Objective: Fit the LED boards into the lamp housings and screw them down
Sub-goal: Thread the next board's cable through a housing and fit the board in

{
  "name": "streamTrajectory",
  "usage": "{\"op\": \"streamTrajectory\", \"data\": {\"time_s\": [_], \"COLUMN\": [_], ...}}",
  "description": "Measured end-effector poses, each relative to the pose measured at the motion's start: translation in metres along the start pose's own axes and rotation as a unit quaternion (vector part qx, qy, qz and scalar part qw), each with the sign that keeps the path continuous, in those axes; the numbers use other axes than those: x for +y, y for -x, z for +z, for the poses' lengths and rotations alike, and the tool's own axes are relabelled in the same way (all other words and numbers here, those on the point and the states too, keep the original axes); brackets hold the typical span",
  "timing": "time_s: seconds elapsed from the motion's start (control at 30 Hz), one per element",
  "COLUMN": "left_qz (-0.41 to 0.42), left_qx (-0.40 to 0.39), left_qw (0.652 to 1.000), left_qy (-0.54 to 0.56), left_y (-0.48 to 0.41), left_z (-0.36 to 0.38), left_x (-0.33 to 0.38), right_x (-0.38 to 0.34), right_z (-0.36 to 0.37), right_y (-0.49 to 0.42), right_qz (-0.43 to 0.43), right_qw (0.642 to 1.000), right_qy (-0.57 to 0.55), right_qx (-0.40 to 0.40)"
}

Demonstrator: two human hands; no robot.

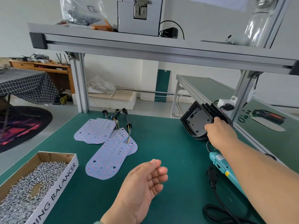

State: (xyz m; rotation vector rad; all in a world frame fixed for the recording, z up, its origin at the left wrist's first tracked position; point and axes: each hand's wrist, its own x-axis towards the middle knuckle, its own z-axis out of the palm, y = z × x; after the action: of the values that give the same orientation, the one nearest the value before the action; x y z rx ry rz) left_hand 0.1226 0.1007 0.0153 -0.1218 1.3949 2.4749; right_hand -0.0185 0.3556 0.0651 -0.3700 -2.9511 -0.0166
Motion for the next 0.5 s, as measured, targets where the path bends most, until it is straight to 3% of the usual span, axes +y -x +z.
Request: {"op": "streamTrajectory", "data": {"time_s": [0.13,0.3,0.5], "left_qz": [0.012,0.031,0.114], "left_qx": [-0.008,0.001,0.118], "left_qw": [1.000,0.999,0.982], "left_qy": [-0.001,-0.017,-0.088], "left_y": [-0.002,-0.003,-0.009], "left_z": [-0.001,-0.001,-0.007], "left_x": [0.000,-0.003,-0.006], "right_x": [0.002,-0.007,-0.029], "right_z": [0.001,-0.008,-0.009], "right_y": [0.012,0.053,0.136], "right_qz": [-0.081,-0.126,-0.170], "right_qw": [0.993,0.973,0.950], "right_qy": [0.047,-0.110,-0.213], "right_qx": [0.068,0.160,0.155]}}
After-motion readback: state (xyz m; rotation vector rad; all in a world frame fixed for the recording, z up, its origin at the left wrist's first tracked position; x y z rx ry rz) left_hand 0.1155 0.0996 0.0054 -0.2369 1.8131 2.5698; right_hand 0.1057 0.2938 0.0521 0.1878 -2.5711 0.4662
